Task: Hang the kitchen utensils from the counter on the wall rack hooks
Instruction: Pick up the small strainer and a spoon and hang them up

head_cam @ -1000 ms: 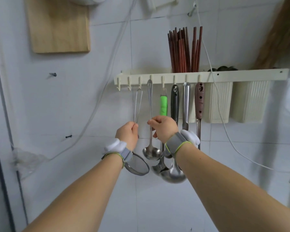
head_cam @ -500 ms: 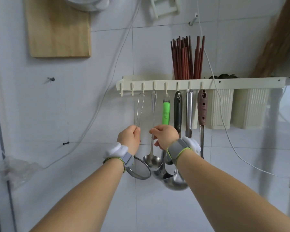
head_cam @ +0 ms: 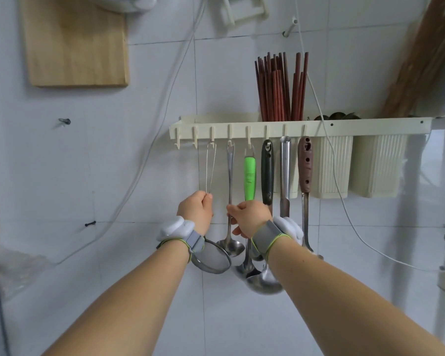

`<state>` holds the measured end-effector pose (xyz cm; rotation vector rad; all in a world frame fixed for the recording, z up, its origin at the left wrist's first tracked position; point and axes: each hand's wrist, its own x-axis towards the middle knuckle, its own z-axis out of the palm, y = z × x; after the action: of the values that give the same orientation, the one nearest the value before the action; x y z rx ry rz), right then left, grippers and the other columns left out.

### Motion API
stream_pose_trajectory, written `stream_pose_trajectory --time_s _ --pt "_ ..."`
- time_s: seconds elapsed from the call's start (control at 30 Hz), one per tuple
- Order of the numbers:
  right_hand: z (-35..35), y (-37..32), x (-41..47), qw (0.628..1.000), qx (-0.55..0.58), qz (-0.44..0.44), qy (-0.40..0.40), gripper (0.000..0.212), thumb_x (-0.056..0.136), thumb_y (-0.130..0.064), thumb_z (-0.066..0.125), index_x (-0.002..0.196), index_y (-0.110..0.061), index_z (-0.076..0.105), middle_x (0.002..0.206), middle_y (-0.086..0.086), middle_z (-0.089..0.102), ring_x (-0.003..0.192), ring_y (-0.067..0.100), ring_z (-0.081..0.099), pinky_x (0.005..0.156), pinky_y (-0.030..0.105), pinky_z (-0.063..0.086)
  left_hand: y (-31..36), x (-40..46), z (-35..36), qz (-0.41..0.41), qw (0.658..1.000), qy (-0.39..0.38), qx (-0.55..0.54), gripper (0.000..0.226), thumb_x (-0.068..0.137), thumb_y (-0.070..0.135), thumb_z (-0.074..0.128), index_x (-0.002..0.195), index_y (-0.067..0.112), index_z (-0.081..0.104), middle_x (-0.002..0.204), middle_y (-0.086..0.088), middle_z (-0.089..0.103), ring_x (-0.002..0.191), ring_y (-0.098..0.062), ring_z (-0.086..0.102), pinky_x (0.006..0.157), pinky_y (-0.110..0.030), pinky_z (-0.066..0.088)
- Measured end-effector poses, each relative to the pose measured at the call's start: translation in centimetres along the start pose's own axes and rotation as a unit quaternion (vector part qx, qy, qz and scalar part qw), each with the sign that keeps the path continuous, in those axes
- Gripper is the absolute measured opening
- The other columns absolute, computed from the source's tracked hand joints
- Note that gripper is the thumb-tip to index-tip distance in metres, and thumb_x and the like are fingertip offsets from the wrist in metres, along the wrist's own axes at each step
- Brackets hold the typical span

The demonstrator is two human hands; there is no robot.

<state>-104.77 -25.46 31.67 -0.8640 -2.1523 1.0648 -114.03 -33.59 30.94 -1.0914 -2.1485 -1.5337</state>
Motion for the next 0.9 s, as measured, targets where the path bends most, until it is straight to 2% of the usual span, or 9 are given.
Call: stream_pose_trajectory --time_s 0.13,0.3,0.4,0.5,0.57,0.63,0.7,0.8,0.9 --pt "0.4 0.1 -0.1 1.0 0.006 0.001 0.0 0.035 0.09 -0.032 0.047 0.078 -0.006 0.067 0.074 0.007 0.068 0.052 0.021 0.063 0.073 0.038 0.057 -0.6 -0.4 0.5 -0.008 1.0 -0.018 0.0 0.033 0.093 0.027 0.038 0.085 0.003 0.06 0.082 -0.019 0.071 0.059 -0.026 0.053 0.068 -0.034 0.051" --pt "0.7 0.3 -0.4 1.0 -0.014 -0.008 0.015 0.041 0.089 -0.033 0.046 0.087 0.001 0.068 0.09 0.017 0.075 0.083 0.036 0.071 0.083 0.046 0.057 -1.1 -0.7 0.4 -0.003 1.0 -0.023 0.001 0.032 0.091 0.03 0.041 0.087 0.006 0.062 0.085 -0.016 0.07 0.064 -0.033 0.059 0.071 -0.04 0.056" --pt "0.7 0.2 -0.6 0.999 -0.036 -0.015 0.038 0.042 0.088 -0.03 0.042 0.086 0.002 0.068 0.094 0.02 0.073 0.086 0.038 0.07 0.083 0.046 0.056 -1.5 -0.7 0.5 -0.004 1.0 -0.008 0.005 0.028 0.09 0.031 0.044 0.101 0.01 0.059 0.093 -0.013 0.067 0.075 -0.035 0.061 0.072 -0.036 0.051" --pt "0.6 0.4 -1.2 0.995 -0.038 -0.027 0.084 0.034 0.086 -0.031 0.042 0.065 -0.01 0.058 0.09 0.018 0.073 0.081 0.038 0.069 0.076 0.04 0.055 -1.6 -1.1 0.8 0.005 0.999 0.038 0.021 0.031 0.088 0.029 0.048 0.113 0.01 0.052 0.104 -0.007 0.056 0.075 -0.021 0.049 0.068 -0.027 0.036" --pt "0.7 0.7 -1.7 0.994 -0.021 -0.031 0.106 0.032 0.086 -0.033 0.043 0.061 -0.015 0.053 0.087 0.018 0.073 0.08 0.037 0.069 0.076 0.04 0.056 -1.6 -1.7 0.8 0.019 0.996 0.087 0.011 0.024 0.087 0.026 0.05 0.104 0.009 0.051 0.103 -0.009 0.052 0.071 -0.022 0.047 0.064 -0.028 0.034" --pt "0.4 1.1 -2.3 0.995 -0.012 -0.027 0.097 0.033 0.088 -0.036 0.043 0.073 -0.011 0.06 0.091 0.018 0.073 0.085 0.035 0.068 0.081 0.045 0.056 -1.1 -2.4 0.7 0.028 0.993 0.111 -0.008 0.014 0.087 0.025 0.05 0.09 0.012 0.047 0.096 -0.008 0.049 0.068 -0.026 0.047 0.062 -0.029 0.034" --pt "-0.1 1.5 -3.0 0.997 -0.011 -0.022 0.071 0.037 0.09 -0.038 0.043 0.082 -0.009 0.063 0.094 0.017 0.072 0.089 0.035 0.068 0.085 0.047 0.055 -0.4 -3.2 0.7 0.034 0.994 0.107 -0.016 0.013 0.088 0.026 0.047 0.081 0.017 0.041 0.088 -0.005 0.047 0.068 -0.026 0.045 0.062 -0.029 0.033" --pt "-1.0 2.0 -3.8 0.998 -0.01 -0.024 0.062 0.035 0.091 -0.037 0.042 0.079 -0.011 0.062 0.092 0.016 0.072 0.089 0.035 0.067 0.086 0.047 0.055 0.5 -3.9 0.9 0.054 0.994 0.092 -0.015 0.018 0.09 0.028 0.043 0.075 0.018 0.039 0.079 -0.003 0.049 0.068 -0.023 0.042 0.06 -0.027 0.029" --pt "-3.0 2.7 -5.2 0.998 0.0 -0.021 0.063 0.038 0.091 -0.037 0.043 0.074 -0.01 0.063 0.077 0.011 0.069 0.072 0.031 0.067 0.077 0.041 0.057 2.6 -5.3 1.7 0.071 0.994 0.079 -0.012 0.019 0.09 0.03 0.042 0.074 0.02 0.041 0.07 0.001 0.047 0.067 -0.023 0.042 0.06 -0.027 0.028"
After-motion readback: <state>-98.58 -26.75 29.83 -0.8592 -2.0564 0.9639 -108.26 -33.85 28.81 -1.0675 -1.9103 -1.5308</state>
